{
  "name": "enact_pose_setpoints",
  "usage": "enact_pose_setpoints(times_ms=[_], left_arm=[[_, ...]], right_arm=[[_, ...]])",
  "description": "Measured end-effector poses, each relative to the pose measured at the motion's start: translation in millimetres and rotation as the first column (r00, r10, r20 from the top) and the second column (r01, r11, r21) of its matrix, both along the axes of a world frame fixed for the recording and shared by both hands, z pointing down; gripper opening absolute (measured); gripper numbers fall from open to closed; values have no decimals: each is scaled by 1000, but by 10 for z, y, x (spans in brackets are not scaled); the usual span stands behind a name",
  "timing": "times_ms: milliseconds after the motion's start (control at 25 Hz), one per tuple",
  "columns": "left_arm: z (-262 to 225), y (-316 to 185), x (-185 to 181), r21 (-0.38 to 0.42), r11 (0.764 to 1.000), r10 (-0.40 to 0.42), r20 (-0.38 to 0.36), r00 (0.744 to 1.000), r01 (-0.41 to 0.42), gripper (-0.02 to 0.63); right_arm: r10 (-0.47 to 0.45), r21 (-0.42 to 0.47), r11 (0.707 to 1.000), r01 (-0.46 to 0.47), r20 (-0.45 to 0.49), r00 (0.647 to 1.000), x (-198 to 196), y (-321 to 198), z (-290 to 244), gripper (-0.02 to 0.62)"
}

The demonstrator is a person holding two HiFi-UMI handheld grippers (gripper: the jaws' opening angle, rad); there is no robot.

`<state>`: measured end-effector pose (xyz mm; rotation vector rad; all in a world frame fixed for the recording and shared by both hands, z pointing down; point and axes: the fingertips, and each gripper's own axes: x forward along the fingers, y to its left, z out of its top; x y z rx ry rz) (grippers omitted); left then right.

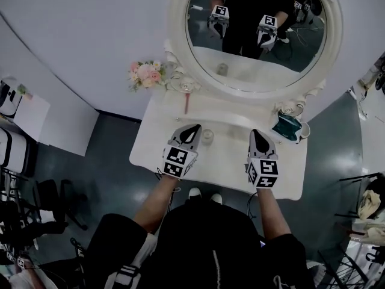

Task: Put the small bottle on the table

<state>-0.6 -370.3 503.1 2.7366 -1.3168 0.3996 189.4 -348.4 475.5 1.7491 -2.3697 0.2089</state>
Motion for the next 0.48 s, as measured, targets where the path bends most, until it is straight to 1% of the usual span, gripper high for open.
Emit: enact_pose_setpoints(times_ms=[200, 480], left_arm=[[-31, -5, 25, -4, 1000, 7, -7, 1000, -7, 0], [-58, 5, 46, 8, 1000, 11, -19, 1000, -11, 0]], right_arm=[[13, 15, 1000, -13, 2, 1000, 36, 3, -43, 0], [6, 18, 1000, -6, 0, 1000, 17, 18, -53, 0]])
